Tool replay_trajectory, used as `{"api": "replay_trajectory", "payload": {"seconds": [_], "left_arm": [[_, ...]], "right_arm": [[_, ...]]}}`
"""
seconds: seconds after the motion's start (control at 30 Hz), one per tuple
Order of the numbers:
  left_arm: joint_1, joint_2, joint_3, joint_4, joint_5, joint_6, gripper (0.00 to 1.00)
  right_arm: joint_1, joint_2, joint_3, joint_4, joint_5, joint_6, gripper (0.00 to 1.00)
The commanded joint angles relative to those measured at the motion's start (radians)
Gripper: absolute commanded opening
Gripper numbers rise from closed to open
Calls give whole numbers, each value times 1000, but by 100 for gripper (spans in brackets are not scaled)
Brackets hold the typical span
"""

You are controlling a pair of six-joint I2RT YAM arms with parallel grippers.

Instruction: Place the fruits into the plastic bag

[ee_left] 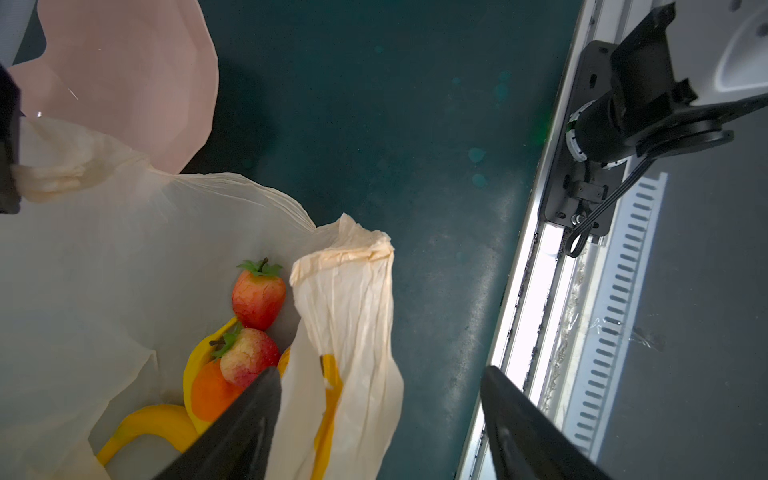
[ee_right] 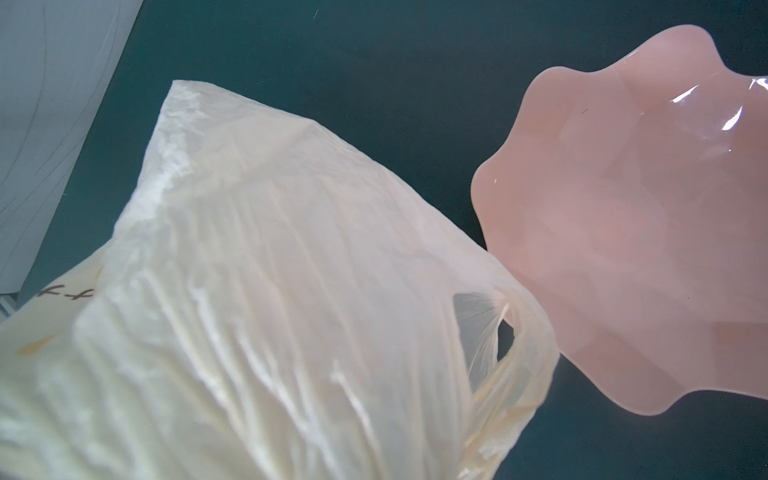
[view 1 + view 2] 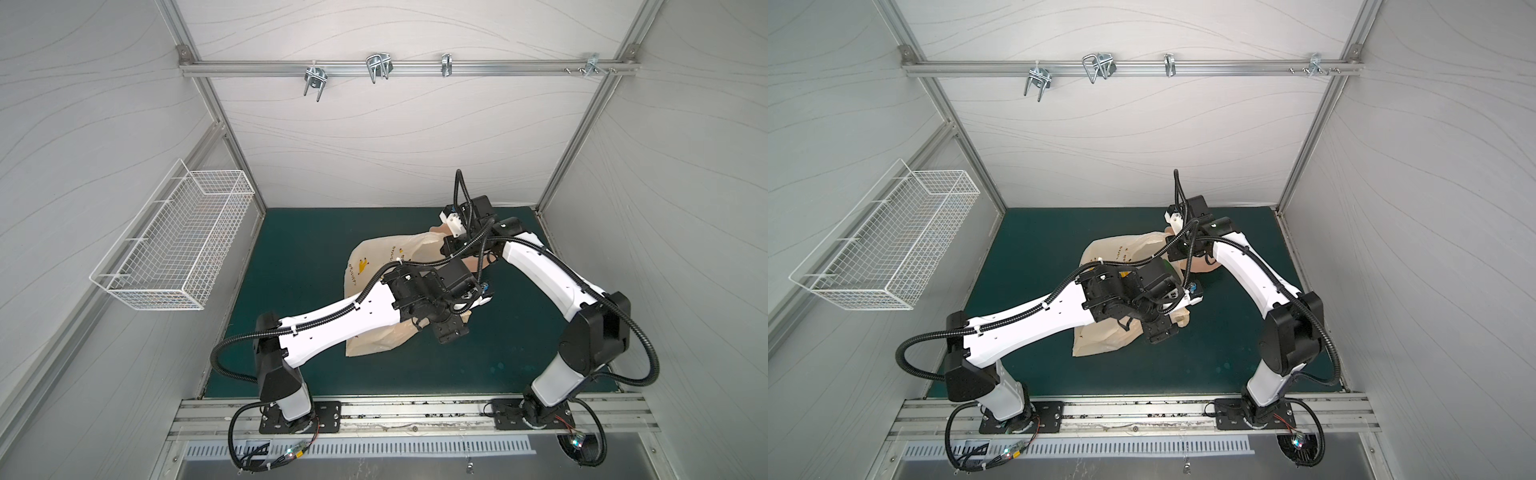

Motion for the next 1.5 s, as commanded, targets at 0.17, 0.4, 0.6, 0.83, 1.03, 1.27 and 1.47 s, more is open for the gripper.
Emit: {"api": "replay_trajectory", "payload": {"seconds": [0.17,0.4,0.6,0.83,1.03,1.27,1.47], "left_arm": [[-4,66,39,45,14,38,50],[-4,50,22,36,-3,20,0],[-1,-61,-52,112,-21,9,0],[70,-217,-121,175,20,-73,0],[163,-389,-146,207,-27,-96,0],[333,-550,-152,175,-44,-66,0],[537,-617,-161,174,12,-27,0]], "right_arm": [[-9,-6,3,-26,-26,11,0],[-30,-14,-8,-19,-49,39,0],[-64,-14,0,-22,-90,78,0],[-106,-13,64,-51,-157,156,0],[-144,8,218,-140,-185,278,0],[-160,46,414,-205,-237,436,0],[-182,36,482,-173,-298,597,0]]}}
